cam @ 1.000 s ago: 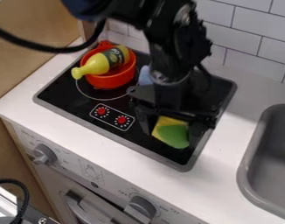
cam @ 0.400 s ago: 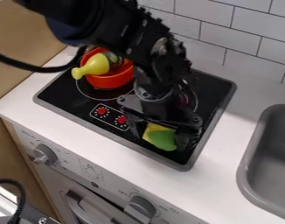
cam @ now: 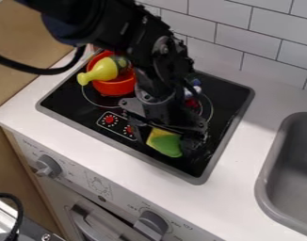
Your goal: Move the corn to the right side of the stove
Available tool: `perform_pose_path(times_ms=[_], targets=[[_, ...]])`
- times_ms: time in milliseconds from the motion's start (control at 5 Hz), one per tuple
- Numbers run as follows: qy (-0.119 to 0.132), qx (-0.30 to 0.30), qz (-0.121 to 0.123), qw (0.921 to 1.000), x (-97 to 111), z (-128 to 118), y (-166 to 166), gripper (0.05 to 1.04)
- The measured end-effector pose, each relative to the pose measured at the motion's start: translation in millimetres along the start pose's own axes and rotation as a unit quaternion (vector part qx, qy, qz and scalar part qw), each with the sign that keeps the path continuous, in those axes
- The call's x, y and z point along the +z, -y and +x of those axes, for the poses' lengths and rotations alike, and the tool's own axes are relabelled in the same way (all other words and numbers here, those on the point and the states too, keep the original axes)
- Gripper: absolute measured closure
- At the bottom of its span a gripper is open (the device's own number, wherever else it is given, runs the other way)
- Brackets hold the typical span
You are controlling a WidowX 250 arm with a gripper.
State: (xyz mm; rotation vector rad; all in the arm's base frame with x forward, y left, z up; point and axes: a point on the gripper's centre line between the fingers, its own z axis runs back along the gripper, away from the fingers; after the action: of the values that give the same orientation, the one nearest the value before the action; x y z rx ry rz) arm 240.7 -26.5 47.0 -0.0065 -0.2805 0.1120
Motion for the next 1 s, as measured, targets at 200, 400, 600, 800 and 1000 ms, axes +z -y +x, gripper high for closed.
perform_pose_path(times_ms=[200, 400, 600, 800, 1000], targets=[[-0.005, 0.000, 0.003, 1.0000, 0, -1, -1, 0.089], [-0.013, 0.008, 0.007, 0.9999, 1, -3, -2, 0.089], [-0.026, 0.020, 0.005, 0.9994, 9, 4, 1, 0.089], [-0.019, 0.036, 0.035, 0.9986, 10, 6, 8, 0.089], [-0.038, 0.044, 0.034, 0.9977, 8, 4, 14, 0.089]])
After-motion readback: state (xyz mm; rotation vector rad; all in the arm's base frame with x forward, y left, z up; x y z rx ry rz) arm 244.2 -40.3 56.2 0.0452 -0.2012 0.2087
